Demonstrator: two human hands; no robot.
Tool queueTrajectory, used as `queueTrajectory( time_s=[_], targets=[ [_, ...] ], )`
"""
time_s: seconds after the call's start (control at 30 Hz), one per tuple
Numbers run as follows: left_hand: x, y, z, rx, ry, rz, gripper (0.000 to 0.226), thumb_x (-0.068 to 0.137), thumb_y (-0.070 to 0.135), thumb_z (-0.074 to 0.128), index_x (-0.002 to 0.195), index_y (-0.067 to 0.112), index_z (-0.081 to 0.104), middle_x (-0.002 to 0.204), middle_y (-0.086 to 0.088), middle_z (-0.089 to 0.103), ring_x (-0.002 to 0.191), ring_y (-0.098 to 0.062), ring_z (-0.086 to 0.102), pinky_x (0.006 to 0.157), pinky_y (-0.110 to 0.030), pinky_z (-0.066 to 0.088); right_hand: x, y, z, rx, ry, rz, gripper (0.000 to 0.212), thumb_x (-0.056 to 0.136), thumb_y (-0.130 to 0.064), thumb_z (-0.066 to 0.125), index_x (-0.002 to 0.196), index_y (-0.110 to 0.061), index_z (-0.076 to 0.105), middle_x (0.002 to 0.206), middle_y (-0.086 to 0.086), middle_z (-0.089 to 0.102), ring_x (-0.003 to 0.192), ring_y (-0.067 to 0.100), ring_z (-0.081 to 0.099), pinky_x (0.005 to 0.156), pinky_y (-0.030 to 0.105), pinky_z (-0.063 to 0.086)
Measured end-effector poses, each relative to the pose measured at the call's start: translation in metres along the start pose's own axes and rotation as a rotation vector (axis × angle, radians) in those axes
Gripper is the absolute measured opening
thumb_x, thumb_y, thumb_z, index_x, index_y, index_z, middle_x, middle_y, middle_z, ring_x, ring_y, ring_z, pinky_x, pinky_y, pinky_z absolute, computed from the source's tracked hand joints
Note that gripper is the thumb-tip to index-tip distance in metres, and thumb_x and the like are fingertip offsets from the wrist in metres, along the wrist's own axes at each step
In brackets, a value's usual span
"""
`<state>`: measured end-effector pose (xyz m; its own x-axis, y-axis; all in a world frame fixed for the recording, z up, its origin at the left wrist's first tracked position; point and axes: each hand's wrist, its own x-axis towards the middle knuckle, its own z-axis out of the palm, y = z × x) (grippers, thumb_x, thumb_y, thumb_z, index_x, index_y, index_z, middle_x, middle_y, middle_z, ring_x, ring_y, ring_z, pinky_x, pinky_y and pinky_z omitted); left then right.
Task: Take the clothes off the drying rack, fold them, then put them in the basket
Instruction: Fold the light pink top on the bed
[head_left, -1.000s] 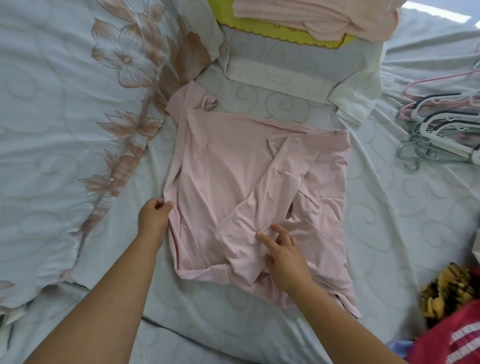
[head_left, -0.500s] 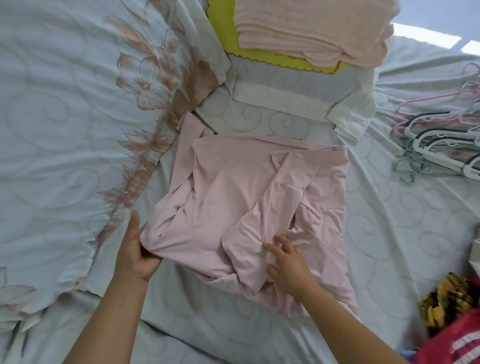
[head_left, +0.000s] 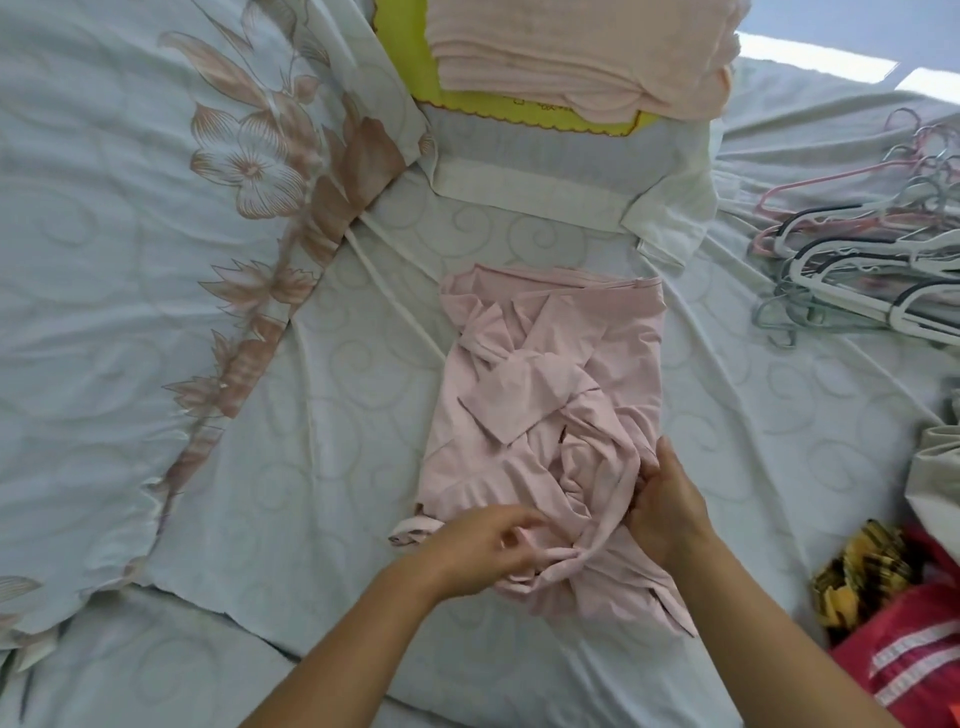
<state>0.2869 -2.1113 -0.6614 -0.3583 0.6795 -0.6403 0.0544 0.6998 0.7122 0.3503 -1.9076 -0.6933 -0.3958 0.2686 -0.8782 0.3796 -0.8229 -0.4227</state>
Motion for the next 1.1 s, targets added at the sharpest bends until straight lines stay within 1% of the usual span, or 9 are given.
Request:
queueTrajectory(
  time_s=[0.13,0.2,0.27,0.4,0.57,0.73,0.8,0.93,1.1],
  targets=[
    [0.001,-0.039,-0.01,-0.026,0.559,-0.065,0.063,0.068,0.056,0.039,0.102,0.01,0.066,0.101,-0.004,0.062,0.094,-0.019,0.059,0.085,-0.029,0.046,-0.003,0.008,0.003,-0.364,-0.066,-0.11,0.025,0.091,-0.031,0.058,0.105,-0.011,0.064,0.112,0.016,0.067,0.103,0.03,0.064,0.098,0.05,0.046],
    [-0.001,-0.053,-0.011,0.098,0.552,-0.065,0.069,0.066,0.056,0.037,0.108,0.009,0.066,0.11,-0.008,0.057,0.103,-0.023,0.054,0.089,-0.025,0.04,-0.004,0.007,0.011,-0.4,0.0,-0.123,0.014,0.089,-0.021,0.062,0.095,-0.008,0.064,0.106,0.018,0.067,0.096,0.03,0.064,0.092,0.045,0.049],
    [-0.002,-0.059,-0.006,0.186,0.514,-0.076,0.068,0.067,0.055,0.046,0.118,0.012,0.061,0.116,-0.01,0.05,0.107,-0.025,0.048,0.091,-0.024,0.036,-0.007,-0.003,0.015,-0.185,-0.03,-0.169,0.007,0.089,-0.013,0.059,0.091,-0.009,0.065,0.092,0.009,0.069,0.087,0.022,0.064,0.081,0.034,0.052],
    [-0.009,-0.071,0.016,0.232,0.61,-0.045,0.047,0.076,0.056,0.045,0.112,0.027,0.051,0.108,-0.007,0.05,0.098,-0.023,0.048,0.086,-0.024,0.04,-0.003,-0.03,-0.008,0.245,0.017,-0.24,0.022,0.085,-0.011,0.053,0.104,-0.007,0.064,0.092,0.004,0.069,0.088,0.015,0.064,0.068,0.02,0.054],
    [-0.025,-0.094,0.014,0.181,0.697,-0.127,0.036,0.084,0.041,0.036,0.099,0.021,0.061,0.096,-0.002,0.064,0.087,-0.027,0.061,0.077,-0.031,0.044,0.003,-0.015,-0.045,-0.126,0.165,-0.059,0.035,0.093,-0.019,0.053,0.126,-0.009,0.053,0.112,0.008,0.055,0.098,0.022,0.056,0.089,0.036,0.048],
    [-0.034,-0.11,0.002,0.062,0.488,-0.193,0.037,0.072,0.024,0.053,0.107,0.015,0.061,0.102,0.005,0.058,0.095,-0.014,0.056,0.077,-0.006,0.038,-0.006,0.001,-0.055,-0.52,0.186,-0.265,0.025,0.091,-0.028,0.059,0.1,-0.005,0.058,0.098,0.01,0.06,0.083,0.017,0.056,0.074,0.031,0.046],
    [-0.033,-0.112,0.0,0.099,0.476,-0.185,0.022,0.077,0.014,0.065,0.097,0.022,0.06,0.096,0.008,0.056,0.086,-0.009,0.055,0.07,-0.009,0.038,-0.015,0.012,-0.061,-0.593,0.196,-0.285,0.034,0.085,-0.031,0.067,0.106,-0.006,0.057,0.108,0.009,0.063,0.096,0.02,0.06,0.079,0.032,0.047],
    [-0.038,-0.112,0.0,0.163,0.54,-0.19,0.037,0.078,0.008,0.07,0.066,0.033,0.045,0.073,0.01,0.051,0.068,-0.008,0.051,0.058,-0.019,0.037,-0.031,0.035,-0.075,-0.629,0.211,-0.15,0.028,0.084,-0.017,0.069,0.106,-0.01,0.052,0.105,0.008,0.059,0.093,0.023,0.058,0.073,0.032,0.047],
    [-0.088,-0.119,0.012,0.257,0.613,-0.079,0.021,0.077,0.02,0.058,0.081,0.029,0.04,0.083,0.013,0.038,0.064,-0.006,0.043,0.047,-0.026,0.04,-0.039,0.04,-0.093,-0.674,0.198,-0.063,0.014,0.084,-0.011,0.067,0.092,-0.002,0.061,0.085,0.019,0.066,0.07,0.026,0.057,0.065,0.037,0.045]
  ],
)
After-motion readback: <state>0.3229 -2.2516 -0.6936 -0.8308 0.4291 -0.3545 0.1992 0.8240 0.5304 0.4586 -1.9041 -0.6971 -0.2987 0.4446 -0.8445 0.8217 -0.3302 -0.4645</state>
